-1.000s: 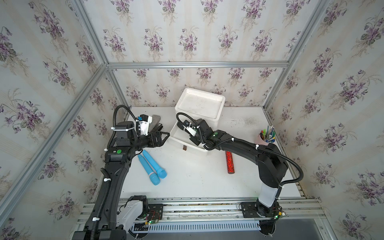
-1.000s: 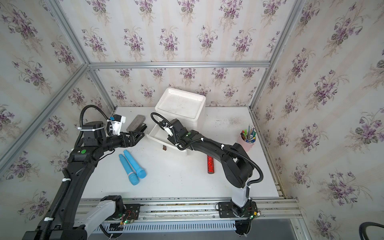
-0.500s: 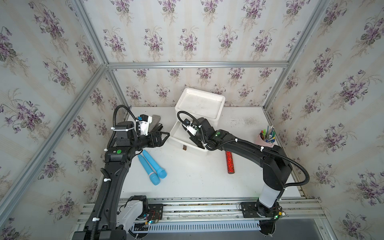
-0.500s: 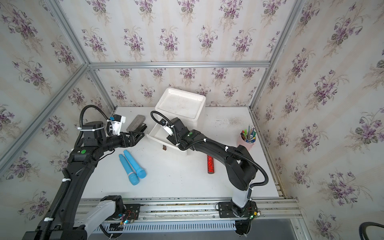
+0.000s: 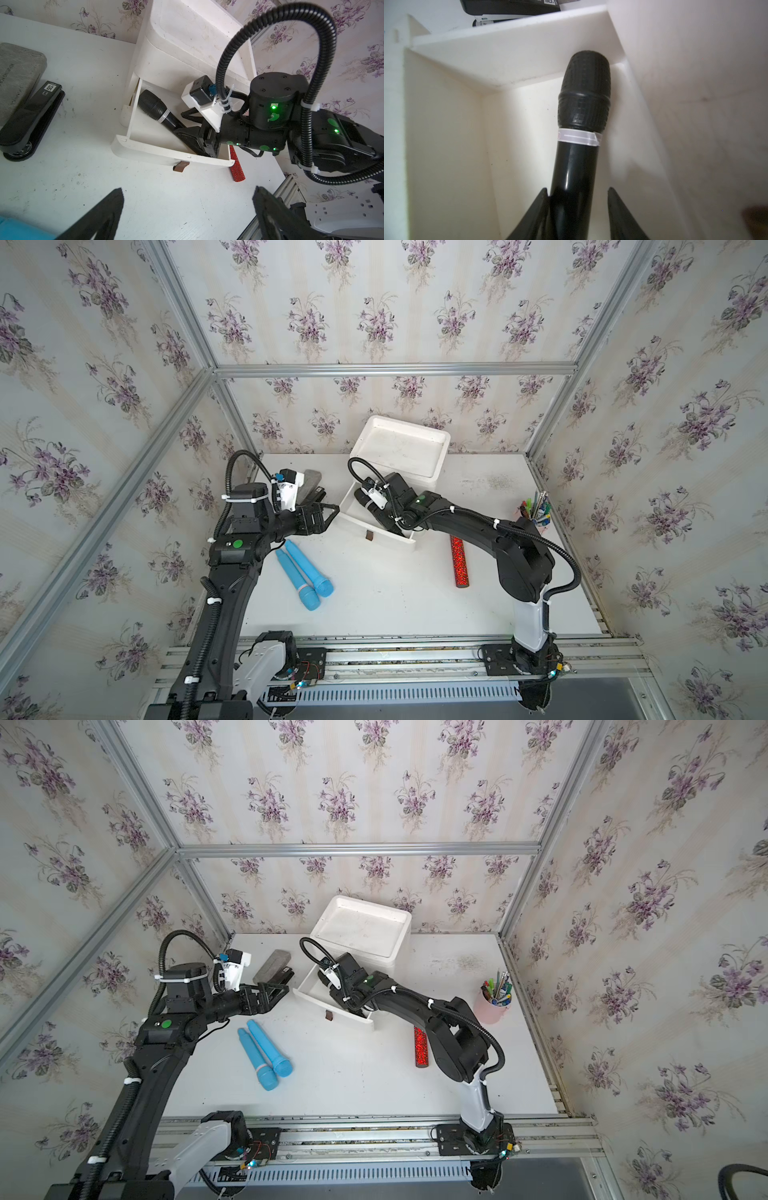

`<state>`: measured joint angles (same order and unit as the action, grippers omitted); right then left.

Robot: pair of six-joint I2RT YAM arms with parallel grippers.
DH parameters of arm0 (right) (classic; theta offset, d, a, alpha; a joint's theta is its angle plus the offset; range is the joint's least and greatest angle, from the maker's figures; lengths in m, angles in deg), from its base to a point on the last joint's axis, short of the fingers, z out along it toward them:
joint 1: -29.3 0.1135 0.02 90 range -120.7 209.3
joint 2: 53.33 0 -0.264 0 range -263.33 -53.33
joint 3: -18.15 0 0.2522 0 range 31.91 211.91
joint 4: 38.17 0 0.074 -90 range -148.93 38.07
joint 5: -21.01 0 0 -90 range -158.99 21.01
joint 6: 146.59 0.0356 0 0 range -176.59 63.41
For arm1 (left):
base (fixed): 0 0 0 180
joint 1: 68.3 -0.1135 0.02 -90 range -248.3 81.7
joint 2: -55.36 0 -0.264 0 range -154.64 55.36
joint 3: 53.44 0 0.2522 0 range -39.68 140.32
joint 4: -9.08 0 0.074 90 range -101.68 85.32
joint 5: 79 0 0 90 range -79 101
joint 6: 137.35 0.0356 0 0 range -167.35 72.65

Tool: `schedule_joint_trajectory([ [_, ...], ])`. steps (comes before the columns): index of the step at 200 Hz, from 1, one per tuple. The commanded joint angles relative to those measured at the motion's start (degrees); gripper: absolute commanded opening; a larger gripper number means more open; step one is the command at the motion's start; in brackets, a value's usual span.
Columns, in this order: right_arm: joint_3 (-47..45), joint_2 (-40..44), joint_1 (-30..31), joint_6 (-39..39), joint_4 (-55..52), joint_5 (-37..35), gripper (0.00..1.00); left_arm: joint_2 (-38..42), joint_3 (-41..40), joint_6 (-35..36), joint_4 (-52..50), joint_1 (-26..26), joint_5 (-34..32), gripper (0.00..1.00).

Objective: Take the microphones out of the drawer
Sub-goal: Pick up the microphone from the drawer.

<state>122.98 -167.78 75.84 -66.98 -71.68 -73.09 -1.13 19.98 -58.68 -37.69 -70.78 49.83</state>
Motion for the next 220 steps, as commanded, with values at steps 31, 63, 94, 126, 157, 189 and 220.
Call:
schedule_joint_trajectory([
  [31,2.2,-3.1,0.0,1.4,-2.2,1.1,0.49,0.1,0.3,0.3,0.8,0.0,0.1,0.99],
  [63,3.3,-4.8,0.0,1.3,-2.5,0.5,0.50,0.1,0.3,0.3,0.8,0.0,0.2,0.99],
  [94,4.7,-6.4,0.1,0.2,-2.2,-0.7,0.50,0.1,0.3,0.3,0.8,0.0,0.1,0.99],
  [126,7.1,-8.4,0.0,-0.6,-3.9,-1.6,0.44,0.0,0.3,0.2,0.9,0.0,0.2,0.99],
  [157,7.0,-7.9,0.1,-1.0,-3.6,-1.9,0.31,0.0,0.4,0.3,0.8,0.0,0.3,0.99],
  [189,7.4,-6.8,-0.1,-2.2,-3.4,-2.5,0.19,-0.1,0.5,0.2,0.9,0.0,0.2,0.99],
  [220,7.8,-5.6,0.0,-3.3,-3.2,-2.6,0.08,0.0,0.5,0.3,0.8,0.0,0.2,0.99],
])
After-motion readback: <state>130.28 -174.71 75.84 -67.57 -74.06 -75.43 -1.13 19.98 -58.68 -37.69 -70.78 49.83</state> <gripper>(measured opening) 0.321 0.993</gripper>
